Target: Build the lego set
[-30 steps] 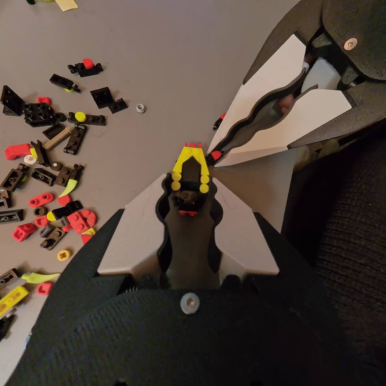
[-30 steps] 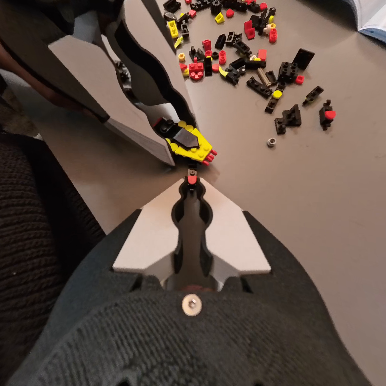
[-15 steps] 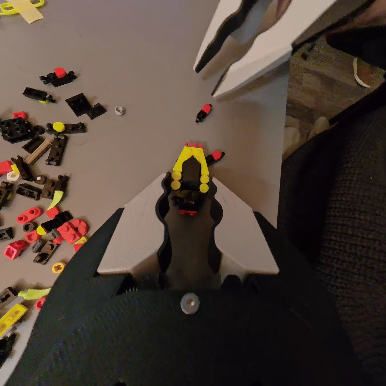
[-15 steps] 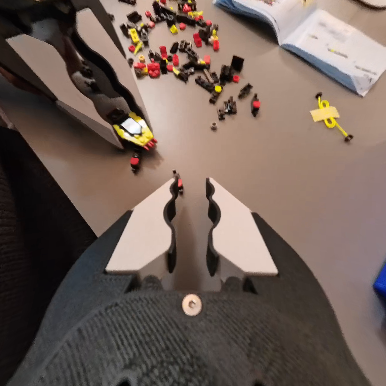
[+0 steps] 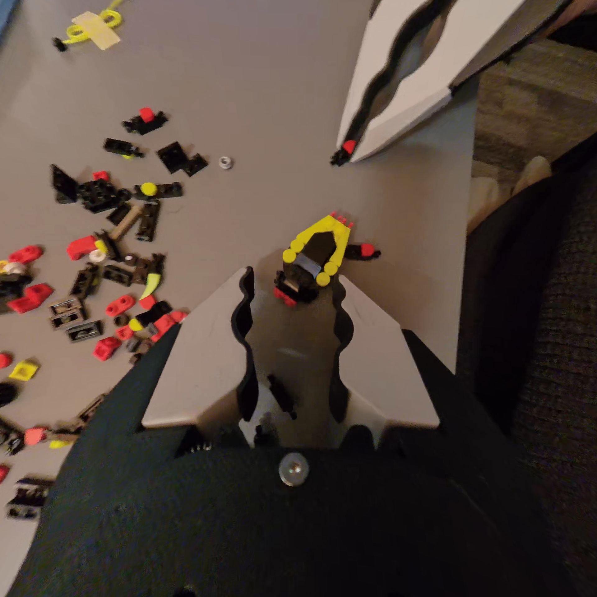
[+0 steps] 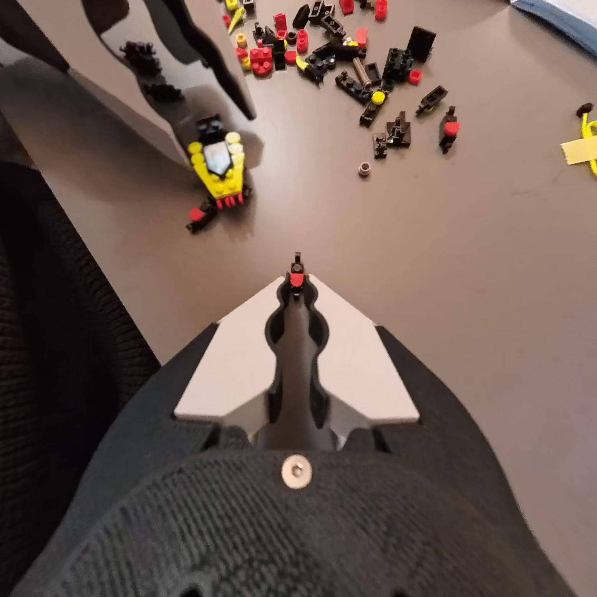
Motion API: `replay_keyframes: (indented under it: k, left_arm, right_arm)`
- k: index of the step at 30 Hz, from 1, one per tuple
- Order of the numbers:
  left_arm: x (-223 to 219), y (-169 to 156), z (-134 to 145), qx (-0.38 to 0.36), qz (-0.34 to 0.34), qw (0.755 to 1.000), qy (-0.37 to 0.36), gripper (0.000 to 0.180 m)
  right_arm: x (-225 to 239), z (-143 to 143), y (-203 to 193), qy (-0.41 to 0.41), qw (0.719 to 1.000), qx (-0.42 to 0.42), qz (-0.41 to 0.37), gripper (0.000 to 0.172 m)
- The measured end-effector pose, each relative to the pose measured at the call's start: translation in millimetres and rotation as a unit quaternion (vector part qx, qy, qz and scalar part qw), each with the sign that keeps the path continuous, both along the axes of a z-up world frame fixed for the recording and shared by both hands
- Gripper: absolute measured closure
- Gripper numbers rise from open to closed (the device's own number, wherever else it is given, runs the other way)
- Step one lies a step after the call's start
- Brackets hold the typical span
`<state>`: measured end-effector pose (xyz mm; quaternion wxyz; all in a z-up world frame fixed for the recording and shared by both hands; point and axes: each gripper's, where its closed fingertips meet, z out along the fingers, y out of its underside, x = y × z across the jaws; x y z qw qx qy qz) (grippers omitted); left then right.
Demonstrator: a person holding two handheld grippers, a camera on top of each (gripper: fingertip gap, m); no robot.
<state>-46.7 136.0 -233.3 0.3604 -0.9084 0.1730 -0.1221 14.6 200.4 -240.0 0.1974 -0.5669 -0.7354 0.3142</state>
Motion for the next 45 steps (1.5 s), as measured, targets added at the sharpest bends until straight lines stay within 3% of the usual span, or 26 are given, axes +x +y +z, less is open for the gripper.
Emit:
replay_keyframes:
  k: [6,9,16,26,45]
  left_arm:
    - [-17.7,5.5,8.7,0.024,0.038,0.999,0.011,0.137]
    - [-3.9,3.6,8.6,0.026,0.008,1.0,-0.008,0.136]
    - [4.9,17.3,4.4,0.084,-0.037,0.991,0.092,0.127]
    - [10.3,12.1,3.1,0.07,-0.059,0.994,0.062,0.136]
    - [-4.6,5.2,-0.4,0.055,-0.05,0.994,0.086,0.137]
  right_arm:
    - [-4.2,5.7,-13.7,0.015,1.0,-0.004,0.021,0.166]
    - [-6.9,7.0,-21.9,0.019,0.999,-0.006,0.04,0.165]
    - [-20.5,7.3,-36.2,0.019,0.986,0.022,0.163,0.166]
    - [-26.3,4.6,-38.4,0.005,0.975,0.043,0.217,0.166]
    - [-38.4,-0.7,-41.4,0.009,0.95,0.082,0.302,0.166]
